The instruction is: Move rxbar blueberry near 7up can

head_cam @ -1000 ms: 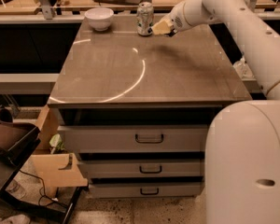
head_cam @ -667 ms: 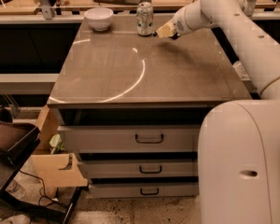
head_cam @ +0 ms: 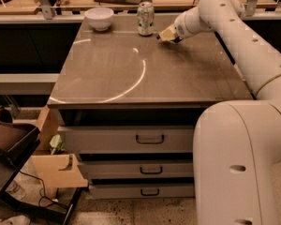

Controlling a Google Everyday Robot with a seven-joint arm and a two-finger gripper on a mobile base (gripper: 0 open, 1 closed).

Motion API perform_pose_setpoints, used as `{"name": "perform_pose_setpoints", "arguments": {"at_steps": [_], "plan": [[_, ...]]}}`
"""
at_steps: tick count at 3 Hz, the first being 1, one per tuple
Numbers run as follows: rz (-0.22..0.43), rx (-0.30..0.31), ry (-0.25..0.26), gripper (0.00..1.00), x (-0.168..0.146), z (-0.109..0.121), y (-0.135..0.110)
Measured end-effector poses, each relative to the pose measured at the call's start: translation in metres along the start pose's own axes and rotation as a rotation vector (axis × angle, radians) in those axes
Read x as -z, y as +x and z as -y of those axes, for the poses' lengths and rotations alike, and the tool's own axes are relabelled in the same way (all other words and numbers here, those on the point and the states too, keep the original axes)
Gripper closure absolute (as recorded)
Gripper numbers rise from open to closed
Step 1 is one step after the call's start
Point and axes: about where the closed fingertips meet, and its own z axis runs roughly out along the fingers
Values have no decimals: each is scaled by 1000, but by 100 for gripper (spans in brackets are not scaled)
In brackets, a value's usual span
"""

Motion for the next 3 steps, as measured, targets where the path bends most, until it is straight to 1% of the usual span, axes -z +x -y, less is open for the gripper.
{"name": "perform_pose_setpoints", "arguments": {"at_steps": [3], "plan": [[-7, -1, -13, 12, -10, -7, 3]]}}
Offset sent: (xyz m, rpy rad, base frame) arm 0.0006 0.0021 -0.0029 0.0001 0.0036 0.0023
